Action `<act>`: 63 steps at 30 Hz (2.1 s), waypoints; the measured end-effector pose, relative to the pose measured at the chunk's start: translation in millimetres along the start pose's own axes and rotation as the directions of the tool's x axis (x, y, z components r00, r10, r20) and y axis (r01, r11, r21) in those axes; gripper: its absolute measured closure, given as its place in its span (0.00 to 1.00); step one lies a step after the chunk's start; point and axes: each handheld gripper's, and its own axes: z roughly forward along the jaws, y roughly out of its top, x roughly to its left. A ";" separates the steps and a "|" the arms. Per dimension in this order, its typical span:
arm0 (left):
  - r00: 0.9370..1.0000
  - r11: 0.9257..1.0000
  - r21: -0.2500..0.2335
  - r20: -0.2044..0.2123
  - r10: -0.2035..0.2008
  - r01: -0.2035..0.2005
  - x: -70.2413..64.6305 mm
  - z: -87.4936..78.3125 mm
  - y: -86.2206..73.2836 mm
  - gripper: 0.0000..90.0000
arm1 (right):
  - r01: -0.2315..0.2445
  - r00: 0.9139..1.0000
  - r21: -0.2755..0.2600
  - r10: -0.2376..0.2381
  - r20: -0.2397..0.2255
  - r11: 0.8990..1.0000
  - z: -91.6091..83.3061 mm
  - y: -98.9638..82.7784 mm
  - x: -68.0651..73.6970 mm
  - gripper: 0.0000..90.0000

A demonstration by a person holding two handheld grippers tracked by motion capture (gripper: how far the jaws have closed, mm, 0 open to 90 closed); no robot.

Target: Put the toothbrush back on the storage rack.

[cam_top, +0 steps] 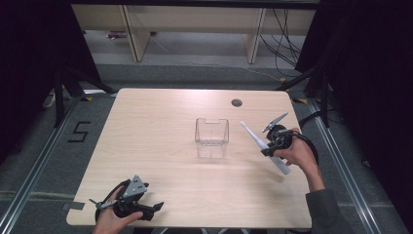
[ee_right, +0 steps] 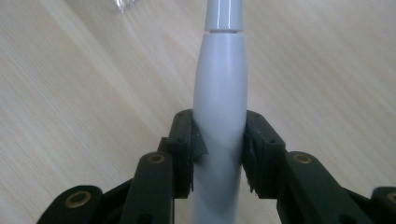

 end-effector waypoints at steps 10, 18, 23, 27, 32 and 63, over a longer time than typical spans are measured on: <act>1.000 1.000 0.001 0.002 0.000 0.000 0.7 -0.6 -0.1 0.16 | -0.050 0.999 -0.214 0.050 -0.007 0.976 -23.1 -6.9 -3.4 0.74; 1.000 1.000 0.001 -0.006 -0.014 0.014 0.7 0.3 -0.4 0.16 | -0.050 0.998 -0.375 0.064 0.024 0.926 -26.3 -3.3 8.1 0.74; 1.000 1.000 0.002 -0.011 -0.015 0.015 0.9 0.3 -0.1 0.16 | -0.030 0.999 -0.378 0.037 0.011 0.925 -31.0 2.6 9.5 0.74; 1.000 1.000 -0.010 0.001 -0.014 0.014 -1.2 -1.5 0.8 0.16 | -0.010 1.000 -0.384 0.017 0.015 0.923 -29.2 7.3 9.7 0.74; 1.000 1.000 -0.006 -0.004 -0.011 0.011 -0.6 -0.6 0.0 0.16 | -0.024 1.000 -0.393 0.029 0.007 0.919 -27.8 12.3 13.1 0.74; 1.000 1.000 0.005 0.002 -0.008 0.008 1.7 0.2 -0.2 0.16 | -0.043 0.999 -0.550 0.021 -0.046 0.834 -39.6 48.8 17.5 0.74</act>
